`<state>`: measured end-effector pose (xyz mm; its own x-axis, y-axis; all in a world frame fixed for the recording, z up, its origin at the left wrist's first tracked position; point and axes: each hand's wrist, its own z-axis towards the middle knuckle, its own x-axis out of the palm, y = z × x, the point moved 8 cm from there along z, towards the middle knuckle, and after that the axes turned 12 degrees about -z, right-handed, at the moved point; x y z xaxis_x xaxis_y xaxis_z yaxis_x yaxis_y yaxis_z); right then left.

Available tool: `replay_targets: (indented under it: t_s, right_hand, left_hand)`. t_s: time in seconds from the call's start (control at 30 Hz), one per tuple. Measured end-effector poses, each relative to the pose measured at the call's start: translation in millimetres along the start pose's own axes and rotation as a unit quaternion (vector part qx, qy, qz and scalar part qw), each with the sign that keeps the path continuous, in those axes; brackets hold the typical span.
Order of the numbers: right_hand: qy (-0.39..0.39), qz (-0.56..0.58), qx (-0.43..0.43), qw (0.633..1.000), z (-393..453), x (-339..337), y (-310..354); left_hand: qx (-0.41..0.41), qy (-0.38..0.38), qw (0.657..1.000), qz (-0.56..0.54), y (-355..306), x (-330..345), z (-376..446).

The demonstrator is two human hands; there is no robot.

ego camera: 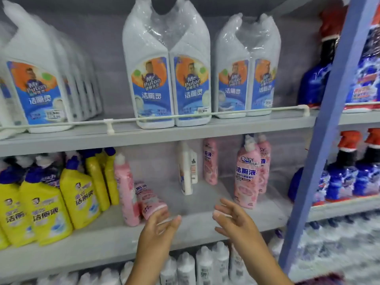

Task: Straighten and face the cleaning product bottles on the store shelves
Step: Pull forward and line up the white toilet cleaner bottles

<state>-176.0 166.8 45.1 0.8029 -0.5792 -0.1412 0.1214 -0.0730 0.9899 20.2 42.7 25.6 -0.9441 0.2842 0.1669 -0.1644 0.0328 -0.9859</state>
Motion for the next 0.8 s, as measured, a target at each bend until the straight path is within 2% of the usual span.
replay_targets:
  t_s: [0.2, 0.4, 0.53, 0.67, 0.8]
  right_hand:
    - [0.012, 0.0, 0.017, 1.0, 68.8, 9.3, -16.1]
    - [-0.006, -0.061, 0.042, 0.997, 156.7, 23.4, -21.0]
    - [0.006, -0.119, 0.021, 0.993, 212.7, 37.4, -6.8]
    - [0.0, -0.16, 0.001, 0.987, 256.9, 51.2, -5.5]
    - [-0.006, -0.195, -0.004, 0.981, 301.2, 66.6, -10.6]
  left_hand:
    - [0.028, -0.016, 0.999, 0.027, 18.1, 29.1, 61.7]
    - [0.066, -0.078, 0.994, 0.04, 29.2, 60.4, 157.2]
    - [0.107, -0.054, 0.99, 0.08, 19.7, 90.8, 207.0]
    - [0.109, -0.045, 0.983, 0.137, 23.1, 105.2, 234.8]
    - [0.083, -0.051, 0.981, 0.168, 29.2, 89.0, 252.9]
